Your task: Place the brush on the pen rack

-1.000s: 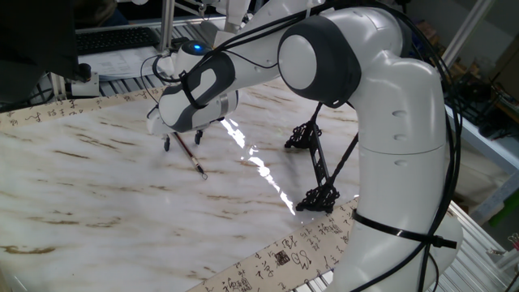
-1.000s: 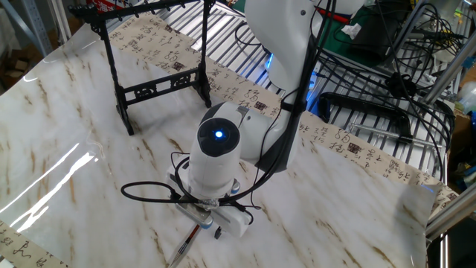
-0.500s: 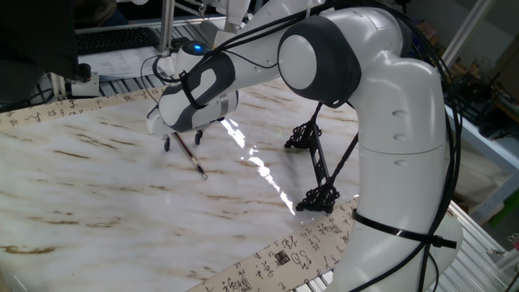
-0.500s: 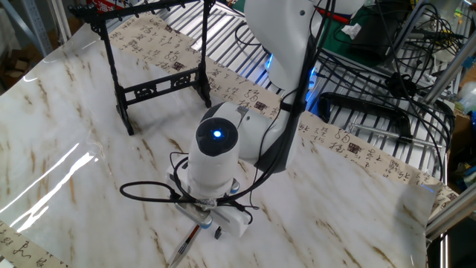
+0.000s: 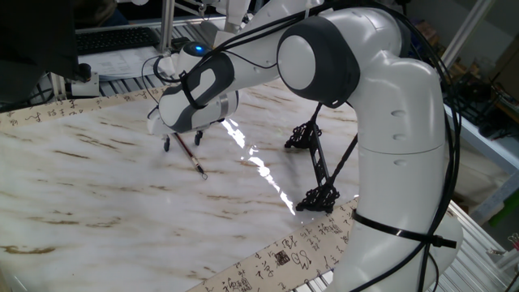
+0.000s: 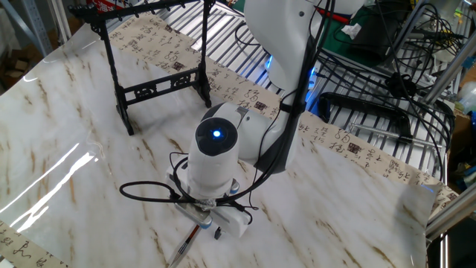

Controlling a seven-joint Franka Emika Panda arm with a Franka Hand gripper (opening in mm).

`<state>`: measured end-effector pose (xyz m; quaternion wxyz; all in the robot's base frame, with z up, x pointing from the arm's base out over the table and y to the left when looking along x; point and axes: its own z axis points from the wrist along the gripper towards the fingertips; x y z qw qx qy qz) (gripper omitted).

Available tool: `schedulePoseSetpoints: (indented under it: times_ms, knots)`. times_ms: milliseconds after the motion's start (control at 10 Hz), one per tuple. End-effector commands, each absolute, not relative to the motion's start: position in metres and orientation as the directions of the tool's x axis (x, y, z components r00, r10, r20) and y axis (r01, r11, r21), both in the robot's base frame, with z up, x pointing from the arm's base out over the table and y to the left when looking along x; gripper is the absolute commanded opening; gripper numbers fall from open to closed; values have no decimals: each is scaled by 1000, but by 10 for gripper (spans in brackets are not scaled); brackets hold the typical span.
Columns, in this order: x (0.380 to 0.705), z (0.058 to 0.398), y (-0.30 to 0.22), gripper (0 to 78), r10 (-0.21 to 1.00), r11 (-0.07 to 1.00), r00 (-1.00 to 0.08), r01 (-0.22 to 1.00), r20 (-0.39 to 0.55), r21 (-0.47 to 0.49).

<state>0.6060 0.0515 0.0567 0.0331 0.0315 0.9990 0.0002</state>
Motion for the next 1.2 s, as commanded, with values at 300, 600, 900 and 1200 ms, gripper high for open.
schedulePoseSetpoints:
  times_ms: [300,600,900,1200]
  knots:
    - [607,58,51,12,66,998,-995,66,-72,0]
    - [607,58,51,12,66,998,-995,66,-72,0]
    - [607,58,51,12,66,998,-995,66,-72,0]
    - [607,58,51,12,66,998,-995,66,-72,0]
